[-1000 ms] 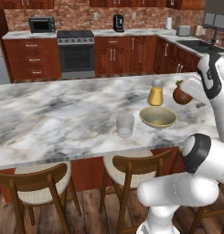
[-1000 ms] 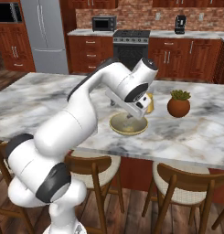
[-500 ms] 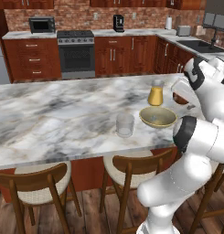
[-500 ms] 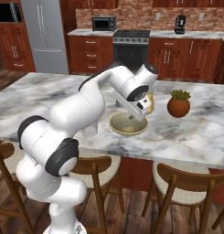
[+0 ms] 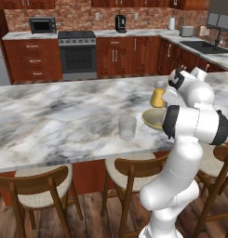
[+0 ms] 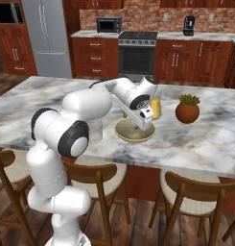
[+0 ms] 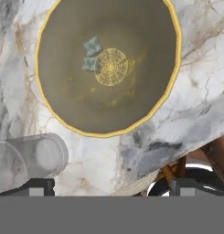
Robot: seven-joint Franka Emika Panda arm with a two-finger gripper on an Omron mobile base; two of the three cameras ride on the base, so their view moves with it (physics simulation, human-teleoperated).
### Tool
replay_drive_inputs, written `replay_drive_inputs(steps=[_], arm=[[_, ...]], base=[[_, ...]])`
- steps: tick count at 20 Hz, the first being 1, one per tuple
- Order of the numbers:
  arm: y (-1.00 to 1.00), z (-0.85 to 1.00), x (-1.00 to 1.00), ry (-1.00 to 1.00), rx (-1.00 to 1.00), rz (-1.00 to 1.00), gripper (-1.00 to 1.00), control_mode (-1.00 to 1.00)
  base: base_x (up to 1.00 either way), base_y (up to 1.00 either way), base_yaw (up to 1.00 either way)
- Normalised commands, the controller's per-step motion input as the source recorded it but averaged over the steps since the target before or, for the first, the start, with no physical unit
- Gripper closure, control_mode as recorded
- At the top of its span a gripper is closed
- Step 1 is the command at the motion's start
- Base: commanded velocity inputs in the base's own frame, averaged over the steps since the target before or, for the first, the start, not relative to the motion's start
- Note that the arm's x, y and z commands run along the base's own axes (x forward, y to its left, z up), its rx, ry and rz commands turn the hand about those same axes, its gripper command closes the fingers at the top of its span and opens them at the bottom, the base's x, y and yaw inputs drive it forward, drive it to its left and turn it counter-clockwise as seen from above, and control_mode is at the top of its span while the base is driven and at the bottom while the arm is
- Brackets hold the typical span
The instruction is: There are two ice cubes in the ice bowl. Place both ice cubes in the glass cup.
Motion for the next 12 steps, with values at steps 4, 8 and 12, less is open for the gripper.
replay_drive_inputs(steps=[4, 8, 12], arm=[[0.0, -0.21, 0.56, 0.0, 0.01, -0.04, -1.0, -1.0], [0.0, -0.4, 0.38, 0.0, -0.01, 0.0, -1.0, -1.0], [0.0, -0.51, 0.45, 0.01, -0.05, 0.0, -1.0, -1.0]], base=[[0.0, 0.0, 0.0], [0.0, 0.0, 0.0], [0.0, 0.0, 0.0]])
